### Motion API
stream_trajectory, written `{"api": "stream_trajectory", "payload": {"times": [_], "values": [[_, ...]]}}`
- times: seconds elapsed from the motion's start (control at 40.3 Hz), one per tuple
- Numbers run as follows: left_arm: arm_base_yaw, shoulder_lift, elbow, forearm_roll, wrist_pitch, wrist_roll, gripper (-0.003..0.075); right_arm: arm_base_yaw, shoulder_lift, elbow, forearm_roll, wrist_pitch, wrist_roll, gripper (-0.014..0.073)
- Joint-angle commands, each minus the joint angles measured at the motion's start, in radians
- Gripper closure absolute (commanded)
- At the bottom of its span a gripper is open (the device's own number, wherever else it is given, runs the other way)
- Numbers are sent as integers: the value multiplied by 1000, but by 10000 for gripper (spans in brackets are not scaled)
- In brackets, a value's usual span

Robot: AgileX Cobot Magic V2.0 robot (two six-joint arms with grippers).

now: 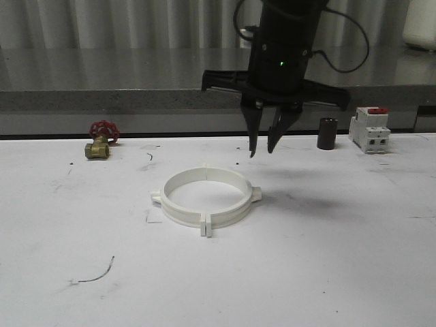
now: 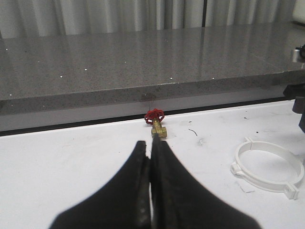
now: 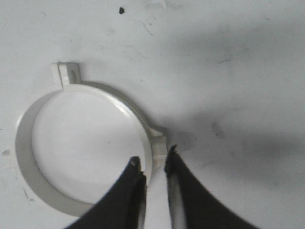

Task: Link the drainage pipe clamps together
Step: 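Open the right gripper and lift it away from the ring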

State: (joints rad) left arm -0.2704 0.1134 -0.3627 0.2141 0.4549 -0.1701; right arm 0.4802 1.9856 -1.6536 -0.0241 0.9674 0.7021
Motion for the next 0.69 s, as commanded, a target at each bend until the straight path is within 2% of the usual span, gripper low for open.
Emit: {"api": "stream_trajectory", "payload": {"times": [0.0, 0.05, 0.323, 0.496, 0.67], "values": [[5, 9, -27, 7, -76, -1, 741, -5, -102, -26, -16, 15, -7, 645], [5, 9, -27, 7, -76, -1, 741, -5, -117, -24, -19, 34, -14, 722], [5, 9, -27, 7, -76, -1, 741, -21, -224, -22, -23, 110, -149, 715], [5, 9, -27, 7, -76, -1, 741, -108, -332, 29, -23, 131, -235, 715], [5, 9, -27, 7, -76, -1, 741, -251, -491, 224, 0, 89, -323, 715]]}}
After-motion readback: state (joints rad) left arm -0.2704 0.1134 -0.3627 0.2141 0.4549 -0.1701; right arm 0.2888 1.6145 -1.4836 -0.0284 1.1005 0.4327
